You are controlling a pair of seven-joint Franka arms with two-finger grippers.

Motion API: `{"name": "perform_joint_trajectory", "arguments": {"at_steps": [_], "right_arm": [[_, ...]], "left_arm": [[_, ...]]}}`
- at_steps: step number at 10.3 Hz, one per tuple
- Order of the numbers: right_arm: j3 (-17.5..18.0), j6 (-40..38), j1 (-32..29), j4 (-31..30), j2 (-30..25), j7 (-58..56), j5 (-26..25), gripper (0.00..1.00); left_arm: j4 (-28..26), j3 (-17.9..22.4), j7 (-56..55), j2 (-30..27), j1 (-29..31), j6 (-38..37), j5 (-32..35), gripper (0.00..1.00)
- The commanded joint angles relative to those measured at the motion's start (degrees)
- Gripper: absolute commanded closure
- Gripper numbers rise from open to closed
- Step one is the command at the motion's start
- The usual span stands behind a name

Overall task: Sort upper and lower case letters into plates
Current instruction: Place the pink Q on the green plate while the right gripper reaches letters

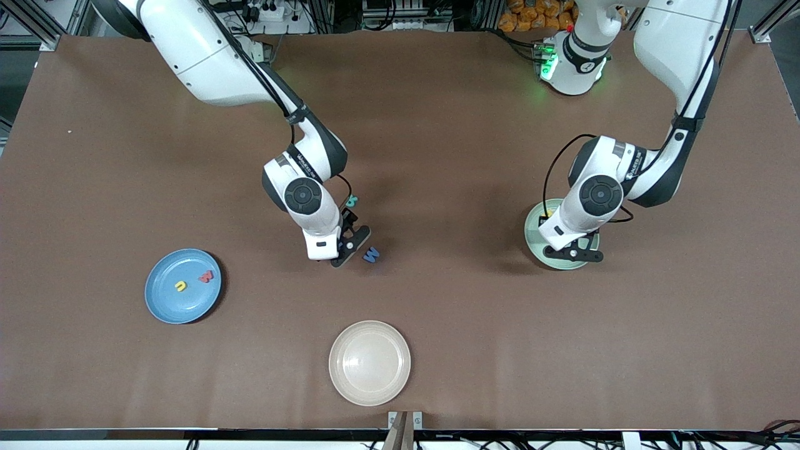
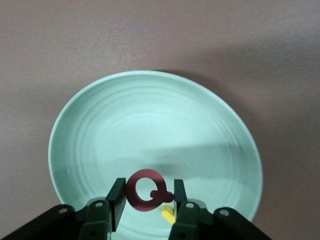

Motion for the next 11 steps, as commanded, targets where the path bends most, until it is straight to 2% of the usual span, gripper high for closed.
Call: {"name": "perform_joint_trajectory", "arguments": {"at_steps": [1,5,6,9,11], "right_arm": [[-0.1,0.4,-0.1,0.3,0.4,0.7,0.2,0.0],[-0.5,2.4,0.4,-0.6,0.5,0.7,0.2,0.0],[-0.5,4.4,0.4,-1.6,0.5,1.0,0.2,0.0],[-0.5,4.1,0.4,-1.8,0.3,1.8,0.2,0.0],[-0.5,3.9,0.4,-2.0,0.0,1.8,0.2,0.0]], "left_arm": [[-1.1,-1.2,1.3,-0.5,0.8,1.7,-0.7,0.0],[1.4,-2.2,-1.5,-0.1,-1.2,1.7,-0.8,0.0],[3.1,-2.6,-4.6,0.6,-2.5,1.8,-1.3,0.0],[12.4,-3.7,-21.8,5.7,-9.1,1.7,-3.8,0.0],[15.2,-3.7,-25.3,7.5,-10.5,1.7,-3.9,0.0]]}}
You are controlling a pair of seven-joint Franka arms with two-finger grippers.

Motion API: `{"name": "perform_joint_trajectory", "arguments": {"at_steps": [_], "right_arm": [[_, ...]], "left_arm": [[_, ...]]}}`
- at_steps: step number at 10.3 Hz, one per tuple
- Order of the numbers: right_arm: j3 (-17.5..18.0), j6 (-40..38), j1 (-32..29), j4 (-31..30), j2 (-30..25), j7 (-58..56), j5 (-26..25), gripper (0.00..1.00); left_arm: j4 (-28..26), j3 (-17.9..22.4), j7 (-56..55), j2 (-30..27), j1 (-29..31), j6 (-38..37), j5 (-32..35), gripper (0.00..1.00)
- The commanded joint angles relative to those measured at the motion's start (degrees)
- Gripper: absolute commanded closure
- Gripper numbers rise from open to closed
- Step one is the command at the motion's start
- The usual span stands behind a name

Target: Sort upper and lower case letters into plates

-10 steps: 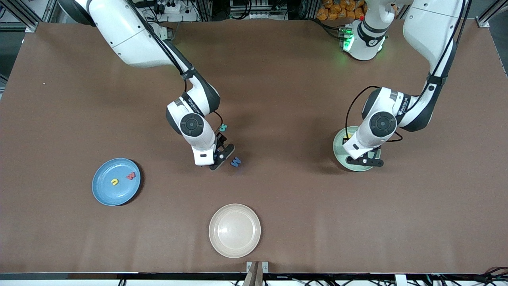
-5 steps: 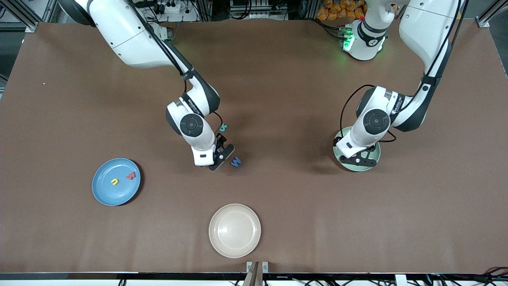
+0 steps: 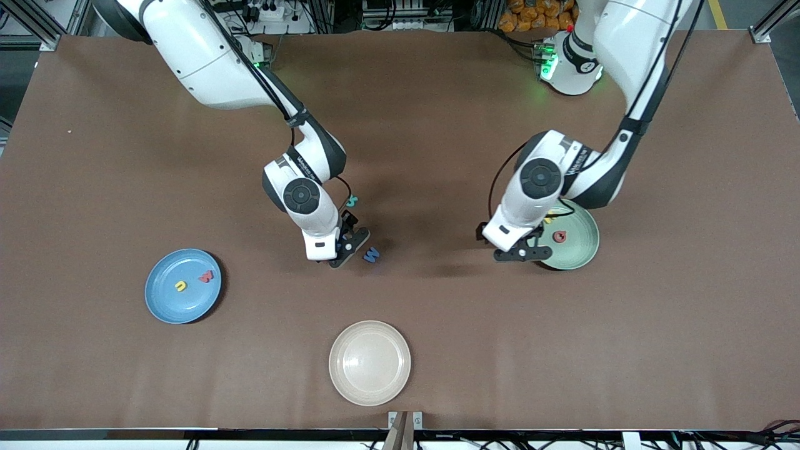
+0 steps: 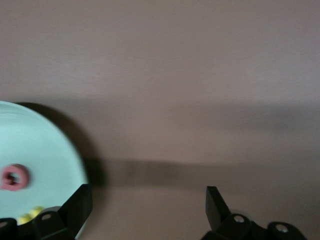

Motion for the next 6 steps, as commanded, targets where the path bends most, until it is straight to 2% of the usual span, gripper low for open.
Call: {"name": "perform_joint_trajectory", "arguments": {"at_steps": [1,3,4,5,6], "right_arm": [[-0.3,0.0,0.3,-0.8,-0.8,0.9,0.2,0.0],[-0.3,0.0,0.3,-0.8,-0.8,0.9,0.1,0.0],[-0.3,0.0,0.3,-0.8,-0.8,0.9,0.1,0.23],[-0.3,0.0,0.3,-0.8,-0.8,0.8,0.0,0.75],[-0.3,0.0,0.2,-0.9,-0.8,0.7,-0.1,1.0]], "left_arm": [[4.3,0.2,-3.2,3.2,-0.2,-0.4,-1.1,0.0],[7.0,0.2,-7.6,4.3,-2.1,-0.4,-2.4,0.0],[8.4,0.1,-10.0,5.3,-2.6,-0.4,-3.0,0.0],[9.4,0.2,-13.7,6.3,-3.2,-0.4,-3.0,0.0],[10.9,0.2,-17.7,7.2,-3.8,-0.4,-3.0,0.0]]}}
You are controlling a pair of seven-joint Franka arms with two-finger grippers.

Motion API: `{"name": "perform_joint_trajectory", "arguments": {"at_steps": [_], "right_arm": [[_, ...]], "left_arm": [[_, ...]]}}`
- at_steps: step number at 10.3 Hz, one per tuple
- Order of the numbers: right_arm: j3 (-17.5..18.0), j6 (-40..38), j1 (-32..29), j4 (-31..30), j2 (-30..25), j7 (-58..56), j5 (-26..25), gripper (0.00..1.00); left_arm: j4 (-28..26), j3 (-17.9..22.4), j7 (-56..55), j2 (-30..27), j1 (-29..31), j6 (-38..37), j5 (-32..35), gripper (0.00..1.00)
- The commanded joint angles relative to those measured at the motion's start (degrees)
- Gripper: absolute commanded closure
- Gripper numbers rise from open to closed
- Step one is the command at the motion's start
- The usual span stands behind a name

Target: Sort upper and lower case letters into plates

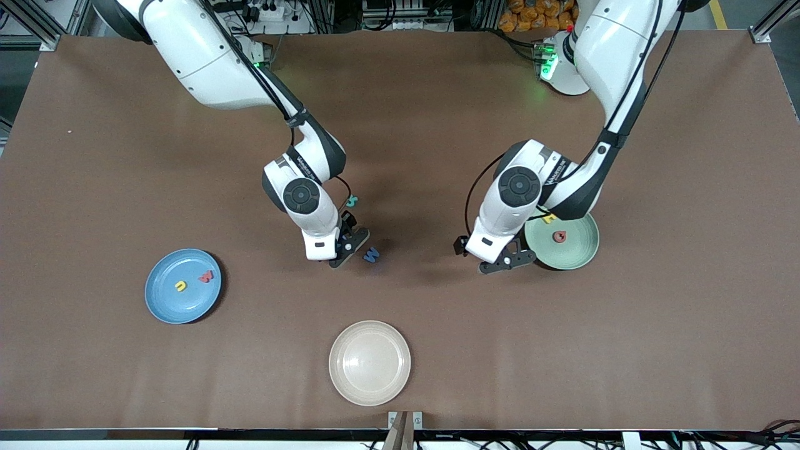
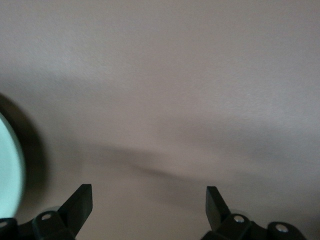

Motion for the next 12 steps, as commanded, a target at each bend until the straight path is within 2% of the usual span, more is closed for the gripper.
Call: {"name": "perform_joint_trajectory", "arguments": {"at_steps": [1,3,5,7,9,10,11,12], "right_arm": [[-0.1,0.0,0.2,-1.0,-0.6,0.7,-0.4,1.0],[-0.1,-0.1,0.1,-1.0,-0.7,0.7,-0.7,1.0],[-0.1,-0.8,-0.5,-0.8,-1.9,0.6,-0.7,1.0],[-0.3,-2.3,-3.5,-0.3,-4.9,0.5,-0.7,1.0],[-3.5,-3.7,-8.1,0.1,-6.7,-2.5,-2.8,1.0],[-5.0,-3.7,-11.1,0.1,-7.4,-6.1,-3.2,1.0],[-5.9,-3.7,-14.8,0.4,-7.2,-11.6,-3.1,1.0],[-6.0,-3.5,-17.7,0.5,-6.9,-14.4,-3.2,1.0]], "left_arm": [[4.3,0.2,-8.2,3.1,-1.7,-0.4,-1.0,0.0],[6.5,0.2,-15.7,4.7,-2.8,-0.4,-1.0,0.0],[11.3,0.2,-25.4,7.7,-5.1,-0.4,-1.1,0.0],[12.0,0.3,-24.3,7.7,-5.4,-0.5,0.7,0.0],[12.3,0.3,-11.8,8.0,-6.4,-0.3,9.0,0.0],[12.7,0.4,-0.5,8.0,-6.7,-0.2,14.2,0.0],[13.9,0.3,10.3,7.9,-6.6,-0.2,16.1,0.0],[14.9,0.2,14.7,7.7,-7.4,0.1,16.3,0.0]]}}
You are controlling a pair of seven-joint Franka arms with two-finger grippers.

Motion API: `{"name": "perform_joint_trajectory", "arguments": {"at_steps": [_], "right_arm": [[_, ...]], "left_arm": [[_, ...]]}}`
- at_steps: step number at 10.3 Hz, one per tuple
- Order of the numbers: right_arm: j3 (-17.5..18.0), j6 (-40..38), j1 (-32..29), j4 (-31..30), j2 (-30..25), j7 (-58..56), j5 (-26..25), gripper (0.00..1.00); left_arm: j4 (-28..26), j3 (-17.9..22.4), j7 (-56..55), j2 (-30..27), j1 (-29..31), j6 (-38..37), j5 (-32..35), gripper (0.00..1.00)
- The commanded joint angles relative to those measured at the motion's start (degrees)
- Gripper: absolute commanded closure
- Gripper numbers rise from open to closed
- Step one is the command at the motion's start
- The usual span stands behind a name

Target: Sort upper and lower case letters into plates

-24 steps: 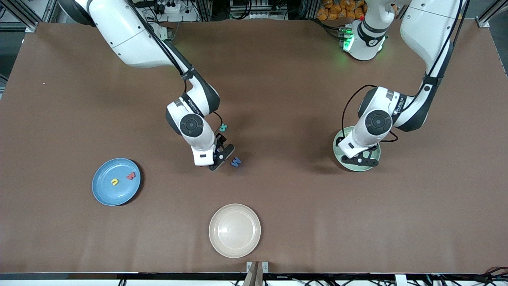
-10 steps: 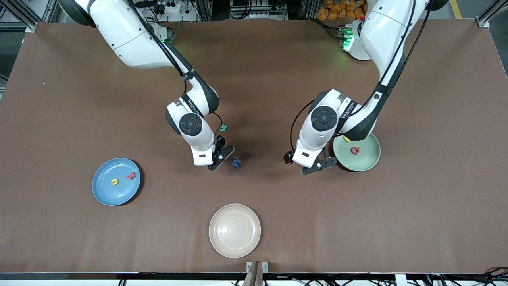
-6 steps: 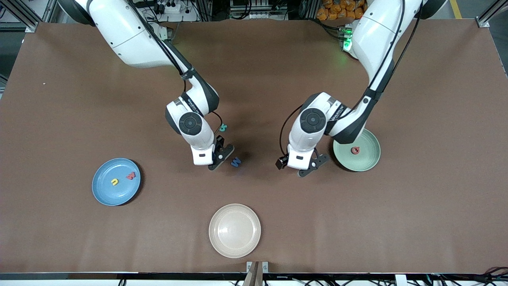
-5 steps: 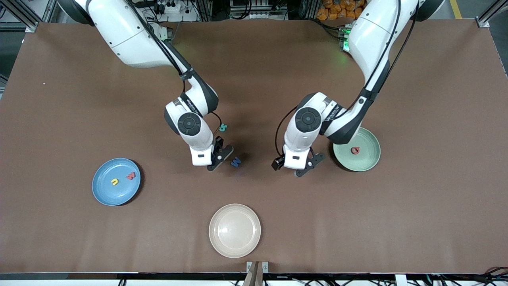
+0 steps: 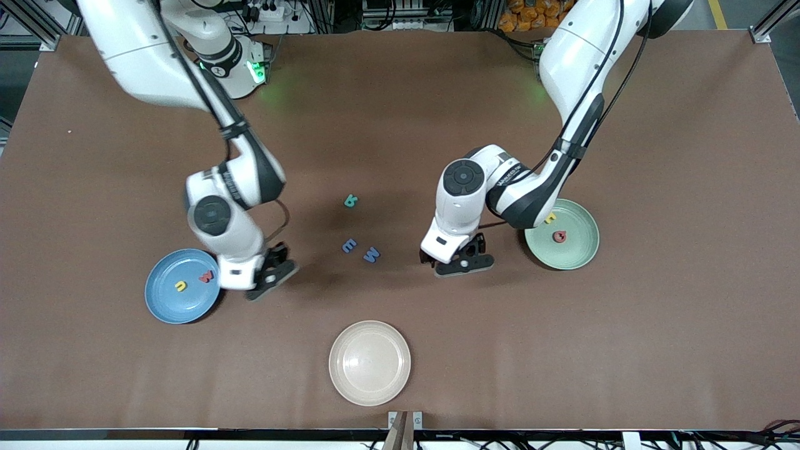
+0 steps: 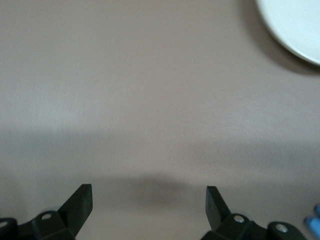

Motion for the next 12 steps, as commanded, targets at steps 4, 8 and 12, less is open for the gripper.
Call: {"name": "perform_joint_trajectory", "arguments": {"at_steps": [4,8,12], "right_arm": [[0.4,-0.8,-13.0,0.7,0.0,-10.7,-1.0,1.0],[0.4,-7.5,-15.0,0.6,0.0,5.1,0.2,1.0],[0.4,-6.8,-15.8,0.8,0.6,9.7,-0.1,0.5]], "left_arm": [[2.8,0.7,9.2,1.2,-5.8,4.1,14.1,0.0],[3.0,0.9,2.5,8.5,-9.5,18.6,15.0,0.0],[5.2,4.8,-1.5,12.3,-15.3,24.4,14.9,0.0]]}}
